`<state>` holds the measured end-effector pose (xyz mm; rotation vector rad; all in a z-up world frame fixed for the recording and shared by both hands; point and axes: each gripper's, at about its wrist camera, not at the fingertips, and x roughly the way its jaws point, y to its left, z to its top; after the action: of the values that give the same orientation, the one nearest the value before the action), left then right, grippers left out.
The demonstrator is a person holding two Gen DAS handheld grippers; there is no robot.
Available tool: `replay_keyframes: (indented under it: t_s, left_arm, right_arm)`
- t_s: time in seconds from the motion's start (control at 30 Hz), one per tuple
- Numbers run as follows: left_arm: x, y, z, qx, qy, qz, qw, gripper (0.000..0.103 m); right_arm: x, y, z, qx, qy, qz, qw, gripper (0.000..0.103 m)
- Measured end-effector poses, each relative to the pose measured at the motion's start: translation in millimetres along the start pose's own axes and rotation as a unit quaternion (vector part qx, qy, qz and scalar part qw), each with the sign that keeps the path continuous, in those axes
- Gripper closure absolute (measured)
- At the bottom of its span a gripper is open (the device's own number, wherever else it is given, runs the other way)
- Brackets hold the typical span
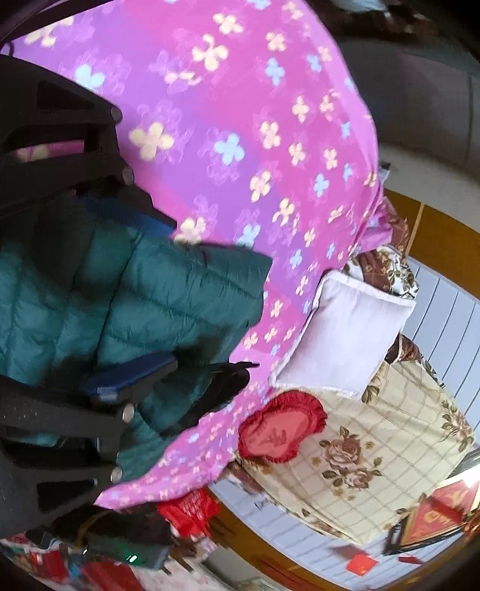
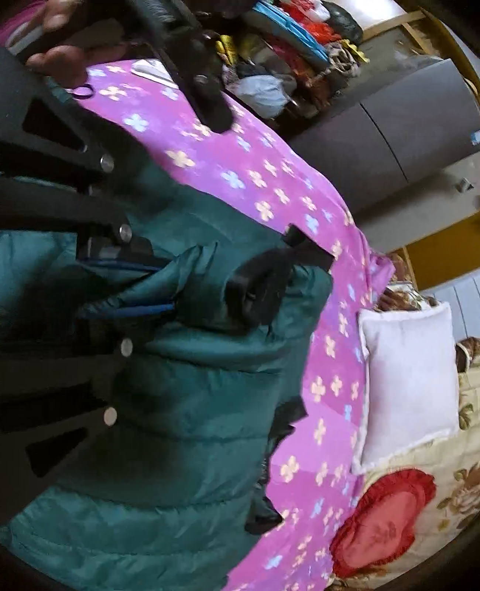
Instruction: Fold large clothes
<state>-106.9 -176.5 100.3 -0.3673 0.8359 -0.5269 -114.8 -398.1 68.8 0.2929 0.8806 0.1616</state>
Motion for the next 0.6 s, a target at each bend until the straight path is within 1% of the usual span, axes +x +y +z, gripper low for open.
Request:
replay_keyframes:
  t_s: [0.03, 0.07, 0.13, 0.2, 0.27, 0.3, 0.37, 0.4, 0.43, 0.47, 0.5, 0.57, 0.6]
  left_arm:
    - [1.6, -1.2, -0.6, -0.006, 0.003, -0.012, 0.9999, 0.045]
    - [3.6, -3.5, -1.8, -0.01, 0.008, -0.024, 0.9996, 0.044]
    - [9.4, -11.6, -5.0, -0.013, 0.021, -0.049, 0.9985, 0.043]
    - [14.2, -23.4, -8.3, 0.001, 0.025, -0.054, 0.9982, 0.042]
    - [24.5, -37.4, -11.3, 0.026, 0.026, -0.031, 0.9988, 0.042]
    - [35.2, -44.0, -13.2, 0.044, 0.034, -0.008, 0.9984, 0.042]
    - [51.4, -45.2, -15.7, 0.048, 0.045, 0.017, 0.9977, 0.043]
    - [61.4, -42.5, -17.0, 0.039, 0.052, 0.019, 0.9977, 0.048]
    - [65.4, -38.8, -18.4, 0.034, 0.057, 0.012, 0.9977, 0.074]
    - [69.4, -36.7, -19.3, 0.036, 0.064, 0.01, 0.9972, 0.09]
    - [70.9, -36.5, -18.9, 0.042, 0.067, 0.011, 0.9968, 0.091]
    - [64.3, -37.6, -17.3, 0.051, 0.052, 0.009, 0.9973, 0.099]
    - [60.1, -38.9, -15.5, 0.056, 0.044, 0.011, 0.9974, 0.1]
  right_arm:
    - [-10.5, -3.6, -3.6, -0.001, -0.007, 0.003, 1.0, 0.059]
    - [-26.0, -7.0, -7.8, -0.001, -0.019, 0.002, 1.0, 0.047]
    - [-57.4, -16.5, -14.5, 0.001, -0.046, -0.006, 0.999, 0.038]
    - [-89.3, -28.2, -21.2, 0.001, -0.067, -0.023, 0.998, 0.036]
    - [-118.7, -42.8, -27.9, 0.01, -0.077, -0.036, 0.996, 0.033]
    - [-134.2, -54.4, -33.2, 0.017, -0.082, -0.043, 0.996, 0.032]
    - [-160.3, -77.7, -45.3, 0.032, -0.091, -0.068, 0.993, 0.027]
    - [-170.0, -89.1, -50.9, 0.039, -0.093, -0.084, 0.991, 0.026]
    - [-177.2, -99.2, -53.3, 0.047, -0.094, -0.096, 0.99, 0.026]
    - [-184.9, -111.5, -57.8, 0.059, -0.094, -0.109, 0.988, 0.026]
    - [-190.1, -123.2, -62.1, 0.075, -0.095, -0.116, 0.986, 0.026]
    - [-194.5, -139.9, -69.9, 0.099, -0.093, -0.127, 0.983, 0.026]
    - [-194.8, -147.5, -73.0, 0.104, -0.093, -0.135, 0.981, 0.027]
